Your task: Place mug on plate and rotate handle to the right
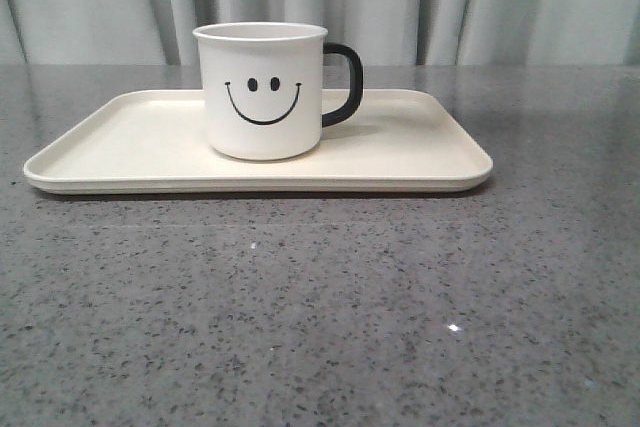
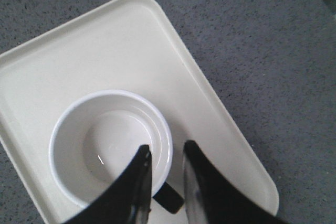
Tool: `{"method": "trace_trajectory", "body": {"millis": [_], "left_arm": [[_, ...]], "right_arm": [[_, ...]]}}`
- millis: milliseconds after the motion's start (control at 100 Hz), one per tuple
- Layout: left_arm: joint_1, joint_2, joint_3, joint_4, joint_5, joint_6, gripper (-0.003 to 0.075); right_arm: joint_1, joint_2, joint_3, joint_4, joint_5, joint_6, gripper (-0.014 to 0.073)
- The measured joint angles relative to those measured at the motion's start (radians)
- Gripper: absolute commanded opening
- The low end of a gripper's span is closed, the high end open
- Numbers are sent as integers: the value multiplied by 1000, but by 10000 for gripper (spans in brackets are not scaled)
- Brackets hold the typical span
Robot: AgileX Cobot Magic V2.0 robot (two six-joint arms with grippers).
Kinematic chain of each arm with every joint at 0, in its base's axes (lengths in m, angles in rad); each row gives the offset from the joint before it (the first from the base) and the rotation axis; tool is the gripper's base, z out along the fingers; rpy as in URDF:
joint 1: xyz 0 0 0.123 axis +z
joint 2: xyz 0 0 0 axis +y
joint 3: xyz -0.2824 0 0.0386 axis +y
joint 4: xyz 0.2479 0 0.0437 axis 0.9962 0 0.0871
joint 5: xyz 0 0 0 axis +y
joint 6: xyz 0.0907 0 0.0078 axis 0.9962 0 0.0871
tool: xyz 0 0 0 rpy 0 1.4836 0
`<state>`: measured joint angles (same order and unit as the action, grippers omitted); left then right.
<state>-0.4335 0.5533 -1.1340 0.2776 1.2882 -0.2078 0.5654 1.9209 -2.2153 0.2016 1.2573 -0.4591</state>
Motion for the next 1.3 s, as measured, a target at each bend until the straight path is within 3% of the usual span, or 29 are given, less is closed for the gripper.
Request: {"method": "trace_trajectory", "body": {"millis": [240,640,790,940,1060,1180,1300], "left_arm": [[0,0,0,-2,0,0,-20],[0,0,0,-2,0,0,-20],[0,0,0,-2,0,0,-20],[0,0,0,-11,0,0,-20],[0,0,0,-17,0,0,-20],[0,0,0,-21,0,0,-20],[0,0,2,-31,0,0,-20]], "right_arm": [[-66,-191,0,0,-15,64,177],[-311,-666,49,-5,-87,118,172],[-353,-906,234,-83,-180,174,172],[-357,-1185,516,-224,-300,333,160],[-357,-1419,762,-354,-355,476,54],[-357,-1620,968,-462,-339,555,-127],[-357,-1745,1112,-516,-291,573,-113]]}}
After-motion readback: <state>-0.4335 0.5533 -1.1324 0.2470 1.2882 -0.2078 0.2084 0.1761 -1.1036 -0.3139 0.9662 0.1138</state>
